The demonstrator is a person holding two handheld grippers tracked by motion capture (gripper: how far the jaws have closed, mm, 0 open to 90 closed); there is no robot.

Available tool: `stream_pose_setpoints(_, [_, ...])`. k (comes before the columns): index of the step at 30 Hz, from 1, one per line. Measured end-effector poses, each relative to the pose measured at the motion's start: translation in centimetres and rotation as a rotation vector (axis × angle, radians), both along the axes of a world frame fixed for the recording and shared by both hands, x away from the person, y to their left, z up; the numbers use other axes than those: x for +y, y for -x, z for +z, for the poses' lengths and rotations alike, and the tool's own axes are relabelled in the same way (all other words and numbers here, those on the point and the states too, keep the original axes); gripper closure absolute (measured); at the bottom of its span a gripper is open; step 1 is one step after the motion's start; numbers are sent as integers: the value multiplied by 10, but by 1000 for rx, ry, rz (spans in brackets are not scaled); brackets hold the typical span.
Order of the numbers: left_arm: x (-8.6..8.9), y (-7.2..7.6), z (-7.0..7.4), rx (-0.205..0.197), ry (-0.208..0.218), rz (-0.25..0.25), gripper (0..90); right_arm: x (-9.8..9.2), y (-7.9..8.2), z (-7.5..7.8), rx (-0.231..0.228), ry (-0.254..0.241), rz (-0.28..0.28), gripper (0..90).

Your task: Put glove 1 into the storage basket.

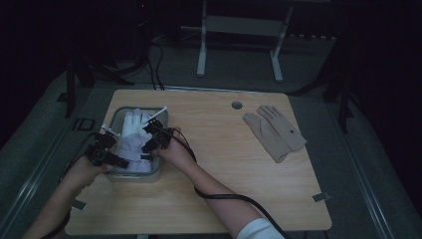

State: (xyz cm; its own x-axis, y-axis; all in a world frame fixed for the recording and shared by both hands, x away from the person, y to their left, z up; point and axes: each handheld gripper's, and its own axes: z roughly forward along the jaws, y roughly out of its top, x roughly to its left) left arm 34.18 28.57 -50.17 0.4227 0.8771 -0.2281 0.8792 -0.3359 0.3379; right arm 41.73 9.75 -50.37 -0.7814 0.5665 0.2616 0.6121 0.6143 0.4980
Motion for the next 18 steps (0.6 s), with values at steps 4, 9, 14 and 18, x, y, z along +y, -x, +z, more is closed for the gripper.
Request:
stream_pose_setpoints(4, [1, 1, 0, -15, 15, 11, 585, -4, 0, 8, -54, -11, 8, 461])
stream_pose_setpoints(9, [7, 9, 8, -99, 18, 43, 466, -13, -1, 18, -95, -82, 16, 357])
stream_pose_setpoints(14, [9, 22, 24, -205, 92, 86, 396, -18, 0, 28, -112, -145, 32, 259])
stream_pose_setpoints(18, [3, 26, 29, -234, 117, 80, 408, -21, 3, 34, -146, -159, 42, 174])
